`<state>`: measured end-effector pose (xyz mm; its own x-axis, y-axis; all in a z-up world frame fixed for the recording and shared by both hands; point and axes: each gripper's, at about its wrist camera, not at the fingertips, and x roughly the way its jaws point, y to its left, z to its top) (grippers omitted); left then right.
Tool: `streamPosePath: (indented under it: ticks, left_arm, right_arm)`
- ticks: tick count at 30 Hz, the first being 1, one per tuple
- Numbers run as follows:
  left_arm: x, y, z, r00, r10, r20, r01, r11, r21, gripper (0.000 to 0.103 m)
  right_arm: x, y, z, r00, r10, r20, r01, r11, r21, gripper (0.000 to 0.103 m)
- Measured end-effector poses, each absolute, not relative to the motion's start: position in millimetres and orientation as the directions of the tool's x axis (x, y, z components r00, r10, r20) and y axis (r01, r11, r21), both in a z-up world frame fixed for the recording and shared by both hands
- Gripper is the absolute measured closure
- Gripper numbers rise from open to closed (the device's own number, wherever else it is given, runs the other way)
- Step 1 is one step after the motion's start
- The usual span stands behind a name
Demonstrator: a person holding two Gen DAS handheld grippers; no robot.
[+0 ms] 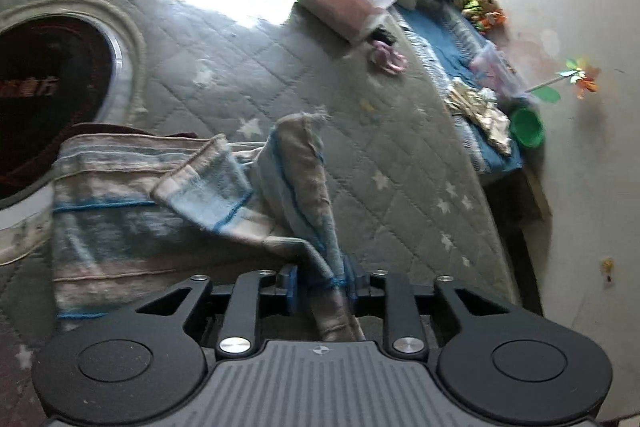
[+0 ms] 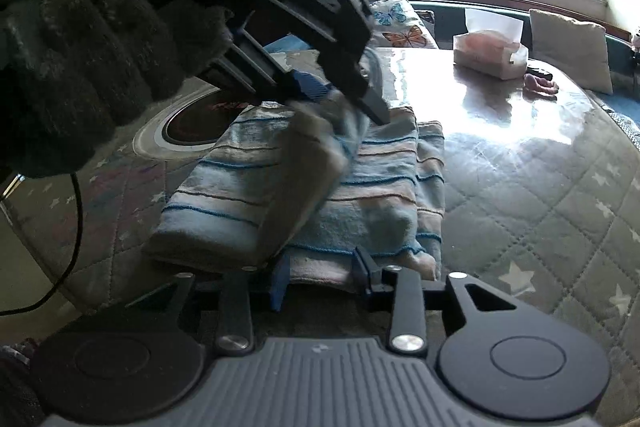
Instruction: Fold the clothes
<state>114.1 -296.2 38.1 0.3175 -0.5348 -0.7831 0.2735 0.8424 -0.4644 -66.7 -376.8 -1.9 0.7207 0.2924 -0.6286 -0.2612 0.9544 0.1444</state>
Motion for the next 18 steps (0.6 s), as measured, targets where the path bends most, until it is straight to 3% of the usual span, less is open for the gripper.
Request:
streamPosePath:
  ticks: [10,18]
  left_arm:
    - [109.3,-268.4,61.9,0.336,-0.622,-0.708,0.352,0.780,-0.518,0.058]
    - [95.9,-202.4,51.5,0.391,-0.532,-0.751,0.362,0.839,-0.406,0.058]
  right_arm:
    - [-77.0,-393.6,2.5,0.707,0.308,-0.636,-0.244,0.951,0.190,0.067]
    - [-97.2,-429.1,23.7,0.713,0.287,-0.640,-0.191,0.957,0.217,0.066]
